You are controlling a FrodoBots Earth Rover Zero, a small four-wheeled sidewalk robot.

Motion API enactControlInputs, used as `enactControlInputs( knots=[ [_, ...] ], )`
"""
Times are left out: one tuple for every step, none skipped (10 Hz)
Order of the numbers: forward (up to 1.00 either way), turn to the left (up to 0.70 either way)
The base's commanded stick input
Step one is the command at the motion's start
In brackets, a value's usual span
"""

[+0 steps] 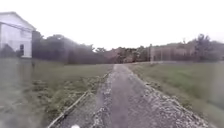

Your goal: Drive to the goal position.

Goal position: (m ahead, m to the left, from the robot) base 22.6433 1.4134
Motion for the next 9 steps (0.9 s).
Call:
enactControlInputs(
  knots=[
    [0.81,0.0],
    [0.81,0.0],
    [0.81,0.0],
    [0.81,0.0],
    [0.81,0.0],
    [0.81,0.0],
    [0.81,0.0],
    [0.81,0.0],
    [0.81,0.0]
  ],
)
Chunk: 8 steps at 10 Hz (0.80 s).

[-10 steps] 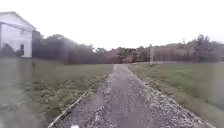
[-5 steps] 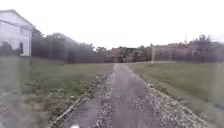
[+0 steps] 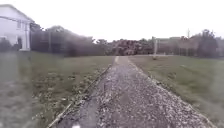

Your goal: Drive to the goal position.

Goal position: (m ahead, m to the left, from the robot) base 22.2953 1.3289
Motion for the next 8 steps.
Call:
enactControlInputs(
  knots=[
    [0.81,0.0],
    [0.81,0.0],
    [0.81,0.0],
    [0.81,0.0],
    [0.81,0.0],
    [0.81,0.0],
    [0.81,0.0],
    [0.83,0.0]
  ],
)
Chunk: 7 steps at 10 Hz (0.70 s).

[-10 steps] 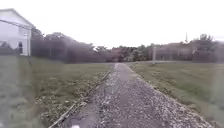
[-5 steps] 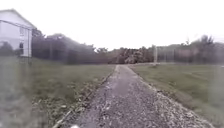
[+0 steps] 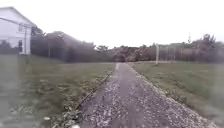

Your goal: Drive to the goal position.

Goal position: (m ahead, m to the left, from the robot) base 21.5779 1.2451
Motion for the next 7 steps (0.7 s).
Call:
enactControlInputs(
  knots=[
    [0.85,0.0],
    [0.85,0.0],
    [0.85,0.0],
    [0.85,0.0],
    [0.85,0.0],
    [0.85,-0.21],
    [0.85,-0.24]
  ],
)
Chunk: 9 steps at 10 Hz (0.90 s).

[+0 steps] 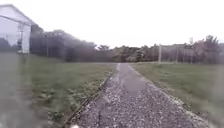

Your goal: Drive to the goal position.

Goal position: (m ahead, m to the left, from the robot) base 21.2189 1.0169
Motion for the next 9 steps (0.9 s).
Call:
enactControlInputs(
  knots=[
    [0.85,-0.26],
    [0.85,-0.28],
    [0.85,-0.3],
    [0.85,-0.32],
    [0.85,0.0],
    [0.85,0.0],
    [0.85,0.0],
    [0.85,0.0],
    [0.85,0.0]
  ],
)
